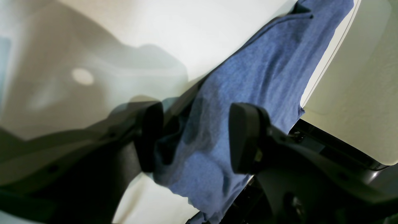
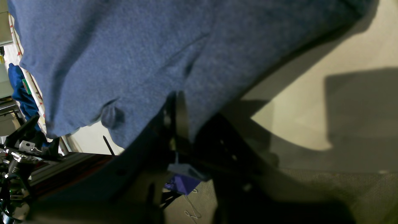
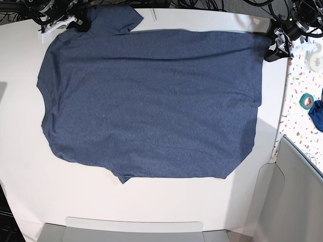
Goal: Layout the t-shirt on the table in an organized manner, then fold the t-shirt properly
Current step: 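Pull the shirt side edge outward with the left gripper to flatten it, then lift the shirt edge with both grippers and fold it over the body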
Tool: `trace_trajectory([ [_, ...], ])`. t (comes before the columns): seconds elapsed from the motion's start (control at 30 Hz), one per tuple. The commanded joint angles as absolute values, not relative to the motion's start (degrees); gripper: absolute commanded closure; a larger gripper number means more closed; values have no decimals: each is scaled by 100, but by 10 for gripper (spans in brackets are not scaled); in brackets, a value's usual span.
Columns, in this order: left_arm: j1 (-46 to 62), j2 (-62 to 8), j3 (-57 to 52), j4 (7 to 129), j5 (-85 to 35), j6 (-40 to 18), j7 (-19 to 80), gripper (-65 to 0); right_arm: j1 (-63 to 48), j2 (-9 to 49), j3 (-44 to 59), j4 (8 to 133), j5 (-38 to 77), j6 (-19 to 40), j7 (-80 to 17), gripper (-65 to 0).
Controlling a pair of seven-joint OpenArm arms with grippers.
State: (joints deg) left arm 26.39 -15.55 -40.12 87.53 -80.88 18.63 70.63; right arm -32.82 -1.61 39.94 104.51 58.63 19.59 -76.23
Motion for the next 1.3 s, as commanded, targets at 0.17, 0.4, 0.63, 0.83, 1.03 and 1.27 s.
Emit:
trace_trajectory([
  [0.17,3002,-1587,-3714,8796,-8207,2167,7336,-246,-3389,-119,4048,10457,5429,1895,-7723,0],
  [0.4,3116,-1587,-3521,8796,-8207,2167,7275,-182,-3389,-110,4031,10466,5429,1895,-7723,0],
  [0.63,3073,-1587,-3556,8796,-8180,1349,7248,0,-3477,-101,4022,10536,5429,1895,-7732,0],
  [0.83,3108,-1578,-3837,8796,-8198,1305,7125,0,-3670,-22,4057,11284,5455,1895,-7732,0],
  [1.03,3116,-1587,-3829,9341,-8180,1288,7125,0,-3758,145,4048,11477,5455,1895,-7732,0],
  [1.27,3090,-1622,-3785,9798,-8171,1279,7134,0,-3732,154,4048,11635,5543,1895,-7732,0],
])
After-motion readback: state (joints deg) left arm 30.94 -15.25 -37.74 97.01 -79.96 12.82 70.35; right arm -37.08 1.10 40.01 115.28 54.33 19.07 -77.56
